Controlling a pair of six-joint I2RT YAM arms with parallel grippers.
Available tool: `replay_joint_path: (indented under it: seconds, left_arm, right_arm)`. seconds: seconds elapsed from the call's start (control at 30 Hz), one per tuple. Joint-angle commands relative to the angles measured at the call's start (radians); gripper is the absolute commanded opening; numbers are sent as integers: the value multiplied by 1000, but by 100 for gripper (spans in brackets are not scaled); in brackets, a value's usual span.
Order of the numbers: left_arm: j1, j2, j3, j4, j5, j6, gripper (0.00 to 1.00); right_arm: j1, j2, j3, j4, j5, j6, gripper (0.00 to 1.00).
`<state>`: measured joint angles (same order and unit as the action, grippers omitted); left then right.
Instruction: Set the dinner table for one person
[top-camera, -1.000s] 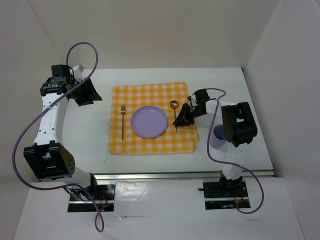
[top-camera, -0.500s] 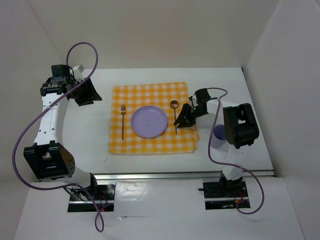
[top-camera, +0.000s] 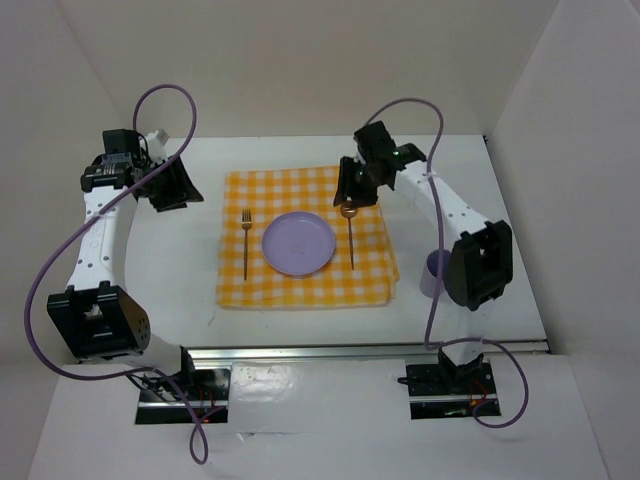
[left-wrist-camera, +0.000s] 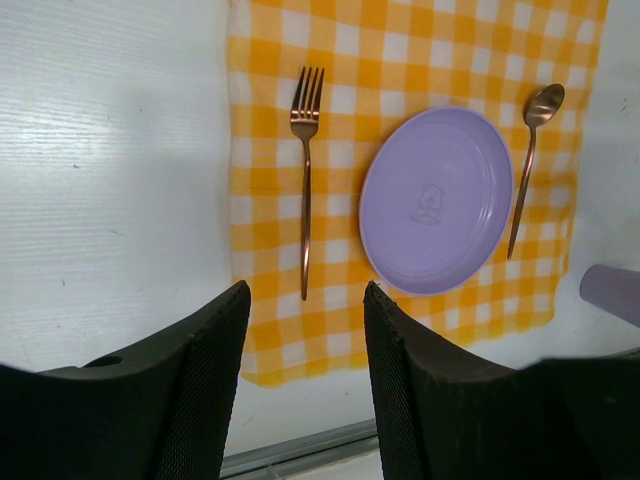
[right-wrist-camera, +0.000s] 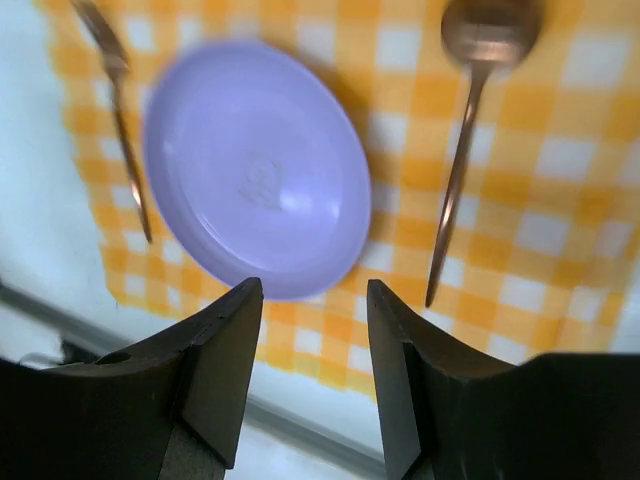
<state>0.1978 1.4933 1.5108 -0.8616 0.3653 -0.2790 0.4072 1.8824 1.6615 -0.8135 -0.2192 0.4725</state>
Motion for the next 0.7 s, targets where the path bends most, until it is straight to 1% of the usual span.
replay_joint_path:
  seconds: [0.0,0.07,0.1,0.2,0.23,0.27,0.3,0.33,0.4,0.43,0.5,0.53,0.57,0.63,0.67]
  left_arm:
    - [6,-41,3,7,-5,29,57]
    - [6,-41,3,7,-28,38,57]
    - [6,-41,12,7,-44,47,57]
    - [6,-41,12,-2,-72,57,57]
    - [6,-41,12,-2,-83,57,57]
    - [6,-41,12,-2,-83,57,57]
    - [6,-41,12,-2,-83,57,57]
    - [6,-41,12,-2,-83,57,57]
    - [6,-41,12,-2,-72,57,57]
    - [6,-41,12,7,-72,57,57]
    - [6,-41,12,7,-72,57,57]
    - [6,-41,3,7,-63,57,57]
    - [6,-41,3,7,-63,57,57]
    - [-3,-41,3,7,-63,57,55]
    - [-3,-41,3,7,-63,57,55]
  right_arm:
    - [-39,-137,182,-283,343,-34,54]
    - [-85,-204,169,-353,397,-25,57]
    - [-128,-233,147,-372,453,-11,58]
    - [-195,-376,26,-400,541,15,64]
    - [-215,-414,-41,-400,552,15,66]
    - [-235,-490,-74,-400,561,31,66]
    - [-279,-526,-106,-400,572,31,66]
    - [-304,-557,-165,-388,572,31,66]
    - [-356,-627,-222,-374,572,31,66]
    - [-357,-647,-279,-374,572,31,64]
    - [-369,-696,-333,-374,572,55,63]
    - [-369,-715,-379,-384,573,92,63]
    - [-369,-753,-402,-366,564,92,59]
    - [-369,-753,-421,-363,570,106,58]
    - [-369,-740,-408,-374,570,106,56]
